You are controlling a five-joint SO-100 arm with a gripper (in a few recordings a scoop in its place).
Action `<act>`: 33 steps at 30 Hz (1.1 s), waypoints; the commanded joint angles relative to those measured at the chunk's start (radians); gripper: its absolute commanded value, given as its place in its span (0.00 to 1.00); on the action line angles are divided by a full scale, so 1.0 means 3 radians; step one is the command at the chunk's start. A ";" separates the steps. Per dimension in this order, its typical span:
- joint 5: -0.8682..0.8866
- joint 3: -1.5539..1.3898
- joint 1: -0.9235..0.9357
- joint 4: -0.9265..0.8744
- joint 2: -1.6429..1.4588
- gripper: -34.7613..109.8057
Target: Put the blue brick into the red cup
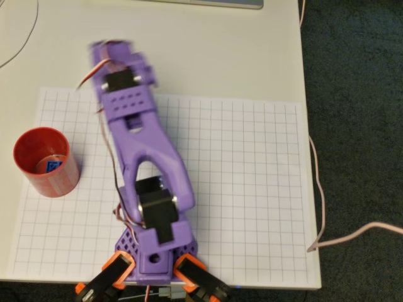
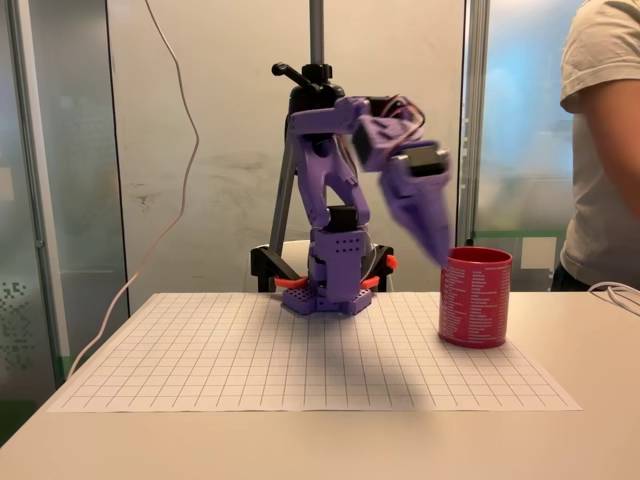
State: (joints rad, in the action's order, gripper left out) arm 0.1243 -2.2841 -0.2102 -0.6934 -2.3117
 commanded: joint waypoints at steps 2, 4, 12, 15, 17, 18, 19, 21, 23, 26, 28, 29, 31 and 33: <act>-0.0082 0.0332 0.0532 0.0082 -0.0562 0.24; -0.0169 0.0312 0.0552 -0.0123 -0.1007 0.24; -0.0445 0.0102 0.1058 -0.0731 -0.2787 0.24; -0.0486 0.0041 0.1207 -0.1012 -0.3303 0.24; -0.0435 0.0118 0.1207 -0.1212 -0.3303 0.24; -0.0440 0.0036 0.1161 -0.1202 -0.3303 0.24; -0.0414 -0.0092 0.1089 -0.1156 -0.3303 0.24; -0.0414 -0.0496 0.0931 -0.1074 -0.3303 0.24; -0.0445 -0.1002 0.0844 -0.0956 -0.3303 0.24; -0.0404 -0.1621 0.0757 -0.0931 -0.3303 0.24; -0.0302 -0.1897 0.0747 -0.0977 -0.3303 0.24; -0.0256 -0.2020 0.0747 -0.0992 -0.3303 0.24; -0.0169 -0.2214 0.0736 -0.1079 -0.3303 0.24; -0.0138 -0.2403 0.0726 -0.1089 -0.3303 0.24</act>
State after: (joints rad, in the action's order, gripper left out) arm 0.0583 -2.9483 0.0000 -1.0063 -3.2781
